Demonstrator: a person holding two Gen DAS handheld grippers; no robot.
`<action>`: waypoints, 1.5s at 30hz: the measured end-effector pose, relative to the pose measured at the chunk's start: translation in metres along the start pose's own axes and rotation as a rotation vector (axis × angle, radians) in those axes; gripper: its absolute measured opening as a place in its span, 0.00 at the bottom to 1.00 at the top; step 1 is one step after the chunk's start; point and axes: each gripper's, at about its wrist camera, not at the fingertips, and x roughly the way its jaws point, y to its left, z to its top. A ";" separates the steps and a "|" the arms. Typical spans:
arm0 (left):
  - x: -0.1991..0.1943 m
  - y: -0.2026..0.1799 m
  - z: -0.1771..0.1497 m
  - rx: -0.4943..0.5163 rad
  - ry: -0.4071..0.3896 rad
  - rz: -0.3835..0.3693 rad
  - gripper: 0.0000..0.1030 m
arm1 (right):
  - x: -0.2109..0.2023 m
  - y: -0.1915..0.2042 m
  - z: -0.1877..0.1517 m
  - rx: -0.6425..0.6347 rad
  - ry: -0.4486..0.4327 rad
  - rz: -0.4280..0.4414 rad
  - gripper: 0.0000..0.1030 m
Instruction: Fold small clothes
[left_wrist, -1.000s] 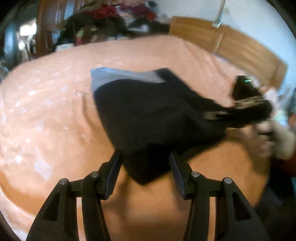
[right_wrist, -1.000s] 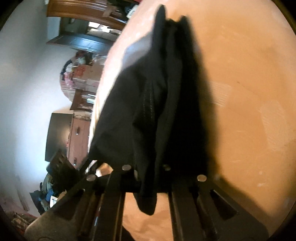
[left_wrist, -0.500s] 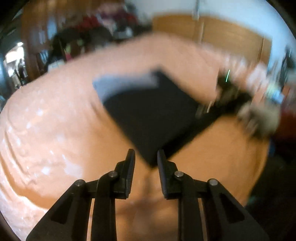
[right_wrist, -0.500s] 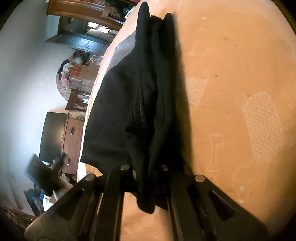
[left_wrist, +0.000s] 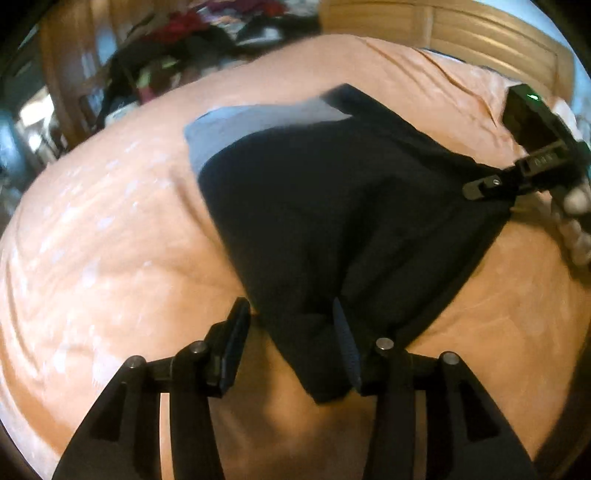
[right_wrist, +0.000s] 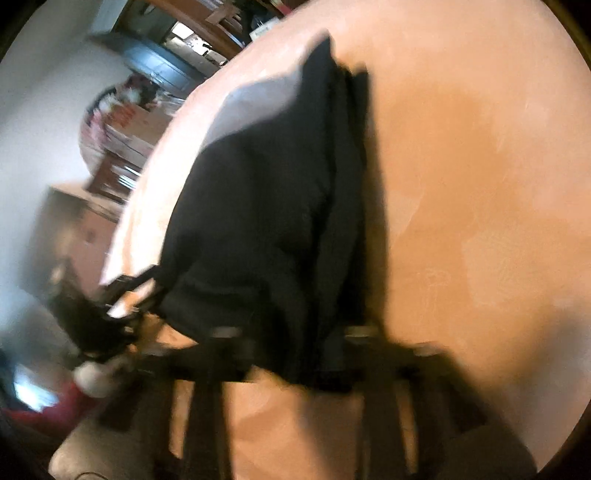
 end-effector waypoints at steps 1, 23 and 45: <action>-0.009 0.000 -0.001 -0.018 -0.011 0.019 0.51 | -0.013 0.011 -0.001 -0.033 -0.030 -0.066 0.89; -0.038 0.000 -0.077 -0.378 0.081 0.171 0.89 | 0.022 0.076 -0.134 -0.301 -0.111 -0.540 1.00; -0.025 0.010 -0.070 -0.473 0.091 0.188 1.00 | 0.012 0.074 -0.140 -0.291 -0.121 -0.453 1.00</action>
